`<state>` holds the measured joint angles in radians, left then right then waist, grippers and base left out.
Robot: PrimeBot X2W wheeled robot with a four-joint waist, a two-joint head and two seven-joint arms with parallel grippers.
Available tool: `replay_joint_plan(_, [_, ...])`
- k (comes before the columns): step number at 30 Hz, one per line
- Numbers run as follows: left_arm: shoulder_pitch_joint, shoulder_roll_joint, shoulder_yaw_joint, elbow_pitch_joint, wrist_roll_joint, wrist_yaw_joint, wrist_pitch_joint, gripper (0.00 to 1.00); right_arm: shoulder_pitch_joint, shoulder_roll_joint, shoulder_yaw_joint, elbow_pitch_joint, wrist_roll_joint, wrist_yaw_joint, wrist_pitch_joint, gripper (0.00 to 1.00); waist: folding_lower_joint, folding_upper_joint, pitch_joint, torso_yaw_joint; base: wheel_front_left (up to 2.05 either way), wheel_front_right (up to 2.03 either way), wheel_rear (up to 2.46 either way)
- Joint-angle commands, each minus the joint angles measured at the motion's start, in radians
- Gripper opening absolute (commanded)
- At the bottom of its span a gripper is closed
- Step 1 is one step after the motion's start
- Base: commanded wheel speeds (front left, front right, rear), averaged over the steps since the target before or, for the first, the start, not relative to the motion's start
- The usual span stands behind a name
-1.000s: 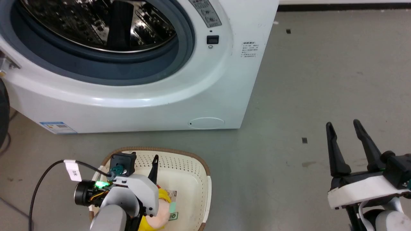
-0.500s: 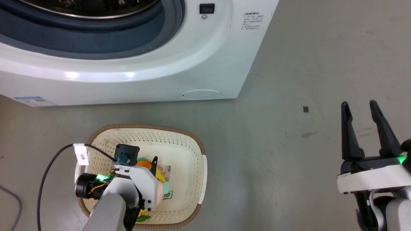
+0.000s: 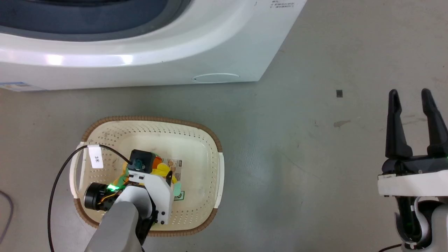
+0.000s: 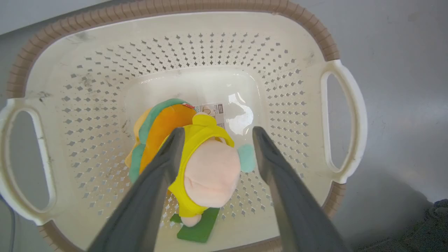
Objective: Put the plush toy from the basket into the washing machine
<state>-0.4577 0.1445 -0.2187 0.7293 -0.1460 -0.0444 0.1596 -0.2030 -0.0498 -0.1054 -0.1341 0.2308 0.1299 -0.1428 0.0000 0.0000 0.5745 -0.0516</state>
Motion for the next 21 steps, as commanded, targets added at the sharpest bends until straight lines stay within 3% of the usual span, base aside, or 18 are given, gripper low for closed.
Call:
replay_joint_plan(1, [-0.028,0.009,-0.007,0.027,-0.012,0.000,0.007,1.00,-0.026,0.000,-0.007,-0.010,0.016,0.001,-0.011,1.00,0.0000,0.0000,0.019,-0.002,0.00,0.00,0.00])
replay_joint_plan(21, [-0.182,0.035,-0.059,0.232,-0.094,0.004,0.037,1.00,-0.100,0.000,-0.043,-0.052,0.083,0.001,-0.052,1.00,0.0000,0.0000,0.193,-0.016,0.00,0.00,0.00])
